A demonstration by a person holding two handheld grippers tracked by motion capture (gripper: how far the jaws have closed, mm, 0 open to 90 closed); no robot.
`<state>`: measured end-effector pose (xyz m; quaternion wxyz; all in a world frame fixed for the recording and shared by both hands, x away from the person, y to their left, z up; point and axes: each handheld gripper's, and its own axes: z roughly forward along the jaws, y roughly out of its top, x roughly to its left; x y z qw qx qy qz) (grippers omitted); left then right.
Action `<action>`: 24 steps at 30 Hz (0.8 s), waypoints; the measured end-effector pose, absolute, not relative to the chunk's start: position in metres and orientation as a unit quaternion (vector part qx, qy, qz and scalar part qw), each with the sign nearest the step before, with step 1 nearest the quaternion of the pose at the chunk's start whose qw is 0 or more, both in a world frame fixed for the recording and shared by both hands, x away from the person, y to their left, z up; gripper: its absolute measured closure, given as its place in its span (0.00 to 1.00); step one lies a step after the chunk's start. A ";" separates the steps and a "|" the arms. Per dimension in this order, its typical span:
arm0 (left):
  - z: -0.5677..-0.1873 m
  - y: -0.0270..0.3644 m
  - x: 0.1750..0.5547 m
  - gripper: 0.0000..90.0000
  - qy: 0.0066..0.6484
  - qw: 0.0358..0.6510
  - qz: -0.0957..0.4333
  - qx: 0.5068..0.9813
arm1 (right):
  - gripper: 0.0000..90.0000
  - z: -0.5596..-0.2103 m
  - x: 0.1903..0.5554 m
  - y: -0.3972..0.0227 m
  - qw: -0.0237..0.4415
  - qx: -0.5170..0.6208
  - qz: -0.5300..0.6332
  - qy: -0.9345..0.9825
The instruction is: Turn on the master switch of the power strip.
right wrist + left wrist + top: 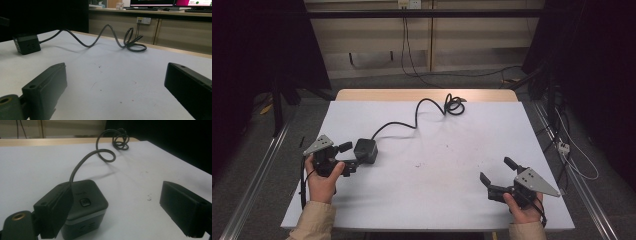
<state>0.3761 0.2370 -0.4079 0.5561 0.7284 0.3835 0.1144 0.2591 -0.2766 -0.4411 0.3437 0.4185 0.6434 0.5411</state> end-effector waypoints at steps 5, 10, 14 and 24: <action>-0.408 0.236 0.372 0.10 0.370 0.554 0.113 0.738 | 0.04 -0.441 0.259 -0.276 0.344 0.417 0.540 0.645; -0.407 0.237 0.369 0.09 0.361 0.559 0.110 0.738 | 0.04 -0.442 0.259 -0.277 0.343 0.416 0.539 0.647; -0.407 0.236 0.366 0.09 0.356 0.560 0.113 0.739 | 0.04 -0.442 0.259 -0.277 0.343 0.418 0.540 0.645; -0.408 0.241 0.358 0.08 0.341 0.562 0.110 0.745 | 0.04 -0.442 0.258 -0.277 0.344 0.417 0.539 0.646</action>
